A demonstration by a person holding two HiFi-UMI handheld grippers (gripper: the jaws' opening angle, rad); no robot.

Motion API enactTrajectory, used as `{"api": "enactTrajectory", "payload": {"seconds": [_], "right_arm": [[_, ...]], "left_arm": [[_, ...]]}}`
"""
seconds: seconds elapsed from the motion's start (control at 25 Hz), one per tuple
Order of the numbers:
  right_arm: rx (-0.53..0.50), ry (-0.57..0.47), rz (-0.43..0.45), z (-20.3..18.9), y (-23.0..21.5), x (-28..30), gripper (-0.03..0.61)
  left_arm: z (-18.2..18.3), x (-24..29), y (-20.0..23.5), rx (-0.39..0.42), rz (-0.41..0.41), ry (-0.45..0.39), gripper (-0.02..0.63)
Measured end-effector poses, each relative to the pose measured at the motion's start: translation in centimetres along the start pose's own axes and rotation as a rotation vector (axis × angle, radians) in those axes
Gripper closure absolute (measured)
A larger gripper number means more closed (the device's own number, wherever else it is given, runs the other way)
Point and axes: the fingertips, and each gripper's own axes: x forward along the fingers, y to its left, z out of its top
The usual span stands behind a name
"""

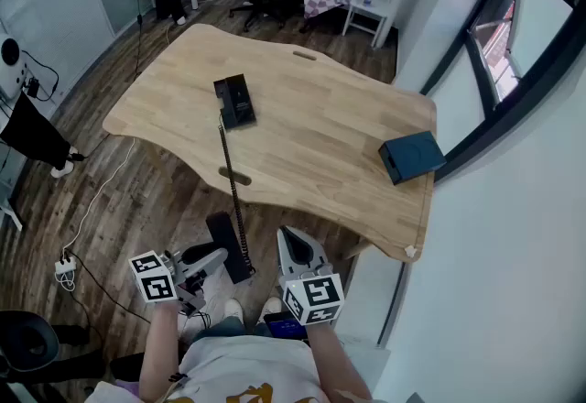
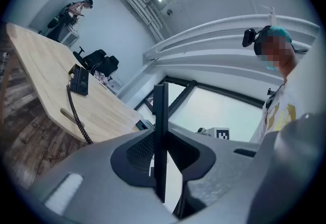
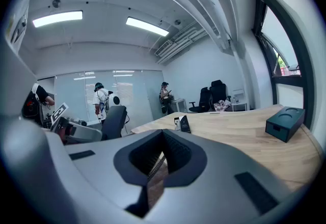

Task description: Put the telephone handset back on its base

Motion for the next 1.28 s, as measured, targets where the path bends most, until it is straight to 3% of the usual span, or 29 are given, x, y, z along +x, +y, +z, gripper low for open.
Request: {"api": "enactTrajectory", "payload": {"seconds": [0.48,0.76,1.0,1.28], "right_arm": [[0.011,-0.001,0.019,-0.4,1.9,-2.4,0.572],[0.127,-0.063,0.028,0.3,0.8,-3.0,0.572],[0.022,-0.045,0.001,0.8,-0.4,-1.3,0.572],[0.025,-0.043,0.002,1.7,-2.3,2.1,0.572]], "left_arm": [[-2.0,-1.5,-1.9,-0.037,0.007,0.007,0.541],[-1.6,-1.2,-1.8,-0.068,0.004,-0.026,0.54],[-0.4,-0.6,-1.0,-0.061,0.01,-0.041,0.54],[2.3,1.2,1.5,-0.054,0.014,-0.069,0.54]]}}
